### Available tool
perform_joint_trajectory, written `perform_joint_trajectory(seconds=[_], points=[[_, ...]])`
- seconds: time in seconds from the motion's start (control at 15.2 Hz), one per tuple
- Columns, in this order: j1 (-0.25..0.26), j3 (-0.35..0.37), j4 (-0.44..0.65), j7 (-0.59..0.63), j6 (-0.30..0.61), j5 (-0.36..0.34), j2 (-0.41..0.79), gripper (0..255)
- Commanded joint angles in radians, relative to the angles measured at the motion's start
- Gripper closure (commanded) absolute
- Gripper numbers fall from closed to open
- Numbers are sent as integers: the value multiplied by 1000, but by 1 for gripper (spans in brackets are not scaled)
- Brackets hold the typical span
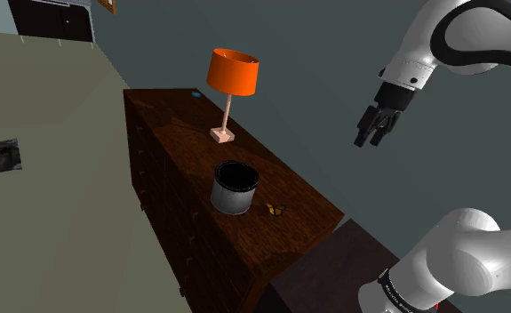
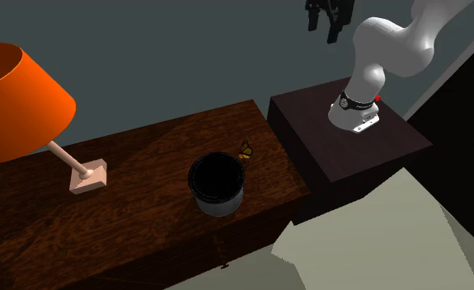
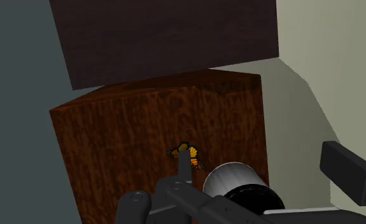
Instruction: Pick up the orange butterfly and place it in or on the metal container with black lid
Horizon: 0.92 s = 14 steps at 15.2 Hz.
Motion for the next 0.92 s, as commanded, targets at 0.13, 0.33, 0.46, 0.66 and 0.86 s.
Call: perform_joint_trajectory(seconds=[0.13, 0.33, 0.46, 0.66, 0.86], points=[[8, -1, -28, -27, 59, -12, 46, 0], [20, -1, -61, -64, 150, -29, 125, 0], [27, -1, -77, -88, 210, -40, 183, 0], [38, -1, -92, -122, 301, -56, 279, 0], [47, 1, -96, -152, 389, -72, 385, 0]])
